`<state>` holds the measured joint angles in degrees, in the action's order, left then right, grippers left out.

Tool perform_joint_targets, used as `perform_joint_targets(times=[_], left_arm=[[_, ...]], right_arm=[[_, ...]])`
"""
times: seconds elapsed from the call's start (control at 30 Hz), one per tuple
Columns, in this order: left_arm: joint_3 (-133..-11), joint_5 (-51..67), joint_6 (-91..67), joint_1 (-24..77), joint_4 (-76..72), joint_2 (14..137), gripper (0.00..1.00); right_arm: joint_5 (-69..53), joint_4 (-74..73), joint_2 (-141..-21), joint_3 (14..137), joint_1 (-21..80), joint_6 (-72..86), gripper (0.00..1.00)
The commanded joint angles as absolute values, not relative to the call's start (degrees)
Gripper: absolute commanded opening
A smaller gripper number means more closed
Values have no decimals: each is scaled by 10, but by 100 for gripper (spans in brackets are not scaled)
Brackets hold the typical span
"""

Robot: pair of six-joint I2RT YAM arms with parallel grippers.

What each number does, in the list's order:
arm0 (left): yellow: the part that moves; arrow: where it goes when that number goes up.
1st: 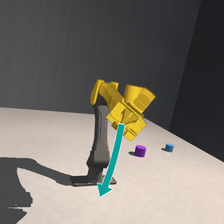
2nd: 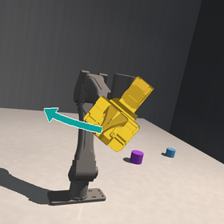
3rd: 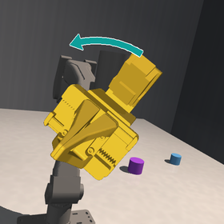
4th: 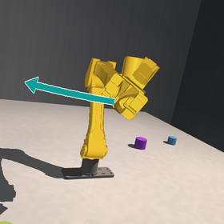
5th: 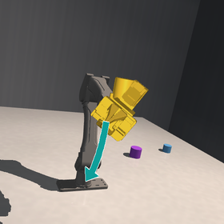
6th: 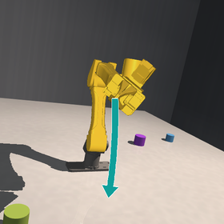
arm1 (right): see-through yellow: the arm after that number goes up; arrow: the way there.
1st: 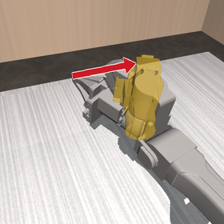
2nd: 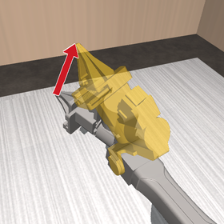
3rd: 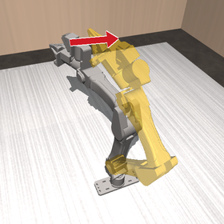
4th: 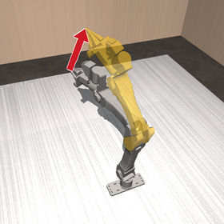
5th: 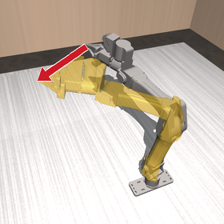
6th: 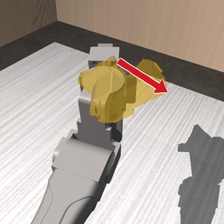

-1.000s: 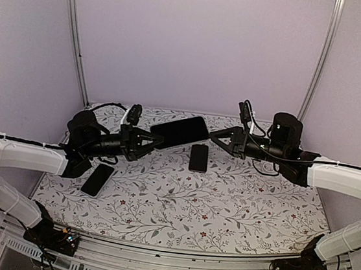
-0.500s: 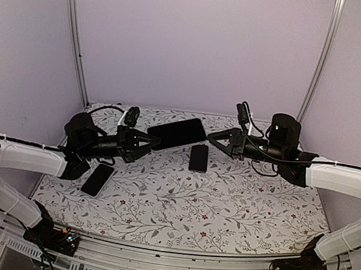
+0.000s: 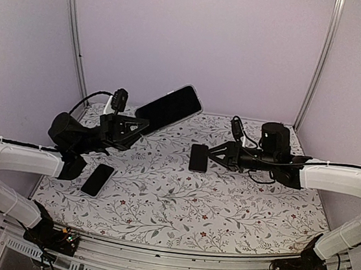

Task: Take the phone out of the phone case
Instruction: Remove the top right corner of the phone case from the phone.

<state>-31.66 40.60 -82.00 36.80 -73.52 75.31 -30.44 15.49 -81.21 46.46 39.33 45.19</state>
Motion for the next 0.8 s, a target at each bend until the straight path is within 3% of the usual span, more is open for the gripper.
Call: perform_joint_targets(times=[0.0,0.17,0.53,0.77], left_arm=[[-329,408,-799,361,-761,736,0],[-317,432,-791,346,-745,740,0],[-303,483,-775,325,-722,740,0],[-308,504,-776,327,-724,754,0]], right_arm=[[-303,156,-805,474,396,444,37],[-312,155,-788,506,408,411,49],[-358,245,-736,524,437,358,85],[-375,252,-769,574,453,346,91]])
